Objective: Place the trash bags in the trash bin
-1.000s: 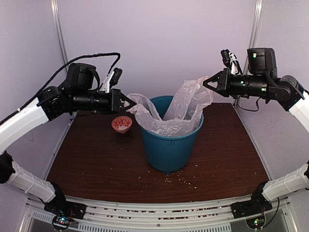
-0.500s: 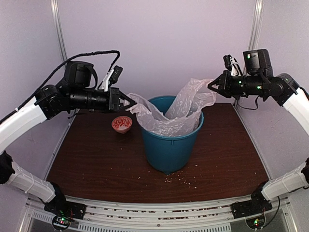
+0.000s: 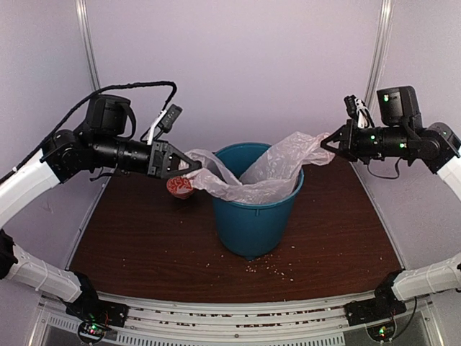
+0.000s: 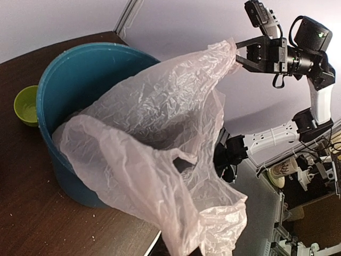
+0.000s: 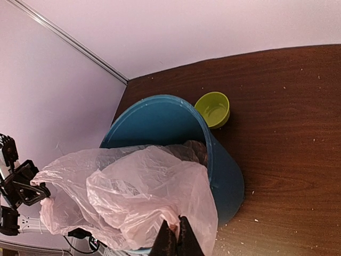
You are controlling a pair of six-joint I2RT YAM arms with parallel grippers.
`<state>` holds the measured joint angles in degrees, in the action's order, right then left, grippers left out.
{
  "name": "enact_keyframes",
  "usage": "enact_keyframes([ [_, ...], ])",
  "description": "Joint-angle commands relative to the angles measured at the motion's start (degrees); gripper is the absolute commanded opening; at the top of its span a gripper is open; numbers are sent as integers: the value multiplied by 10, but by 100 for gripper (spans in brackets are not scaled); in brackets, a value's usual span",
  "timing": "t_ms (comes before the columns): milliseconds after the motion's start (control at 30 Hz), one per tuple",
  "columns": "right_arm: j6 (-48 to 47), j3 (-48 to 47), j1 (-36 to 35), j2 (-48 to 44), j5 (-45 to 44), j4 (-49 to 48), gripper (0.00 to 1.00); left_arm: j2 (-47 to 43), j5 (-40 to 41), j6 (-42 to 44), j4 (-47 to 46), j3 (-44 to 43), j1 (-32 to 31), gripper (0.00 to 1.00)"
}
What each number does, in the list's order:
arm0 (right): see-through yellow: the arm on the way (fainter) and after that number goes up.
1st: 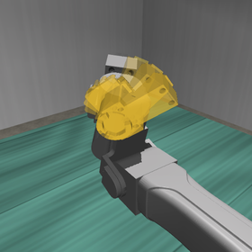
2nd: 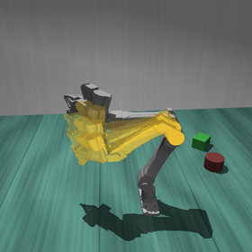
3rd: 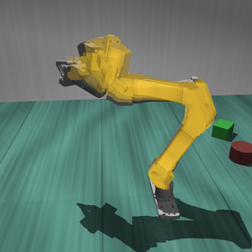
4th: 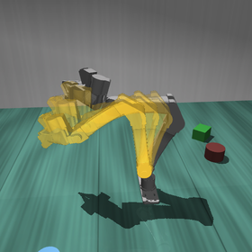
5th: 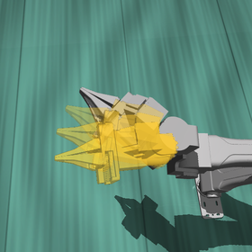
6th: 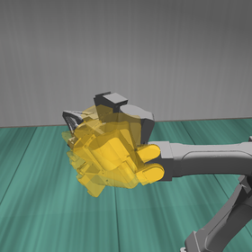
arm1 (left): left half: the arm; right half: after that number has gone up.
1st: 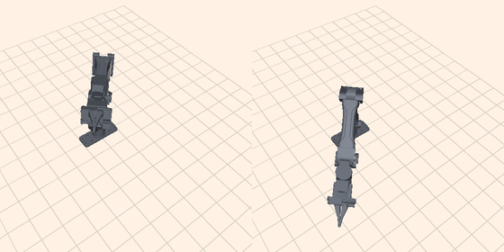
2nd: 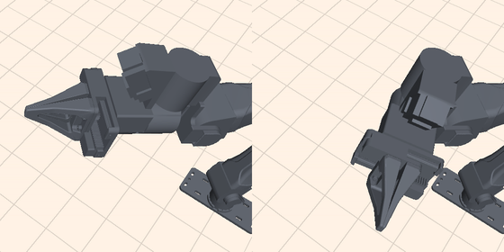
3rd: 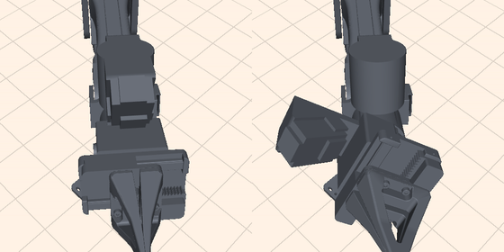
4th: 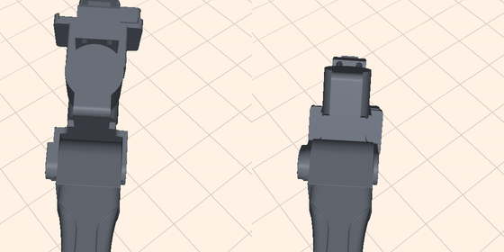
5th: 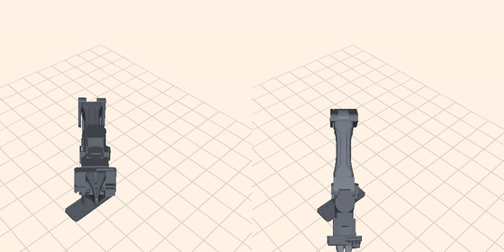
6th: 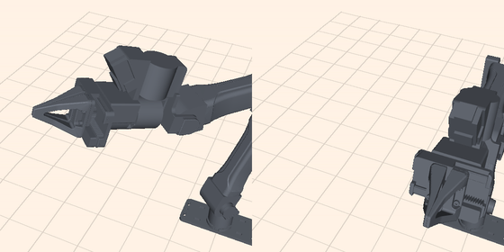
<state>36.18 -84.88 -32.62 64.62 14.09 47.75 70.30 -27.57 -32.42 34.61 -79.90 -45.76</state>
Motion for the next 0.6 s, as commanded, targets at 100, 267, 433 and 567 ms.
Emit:
enact_keyframes([
  [100, 58, 119, 3, -83, 12, -34, 0, -1, -2, 45, 20, 53, -2, 0],
  [267, 72, 165, 3, -101, 27, -52, 0, 14, 2, 61, 21, 80, -3, 0],
  [433, 65, 191, 3, -96, 32, -63, 0, 34, 38, 71, 21, 93, -3, 0],
  [567, 59, 214, 3, -93, 35, -76, 0, 48, 71, 77, 24, 100, -3, 0],
])
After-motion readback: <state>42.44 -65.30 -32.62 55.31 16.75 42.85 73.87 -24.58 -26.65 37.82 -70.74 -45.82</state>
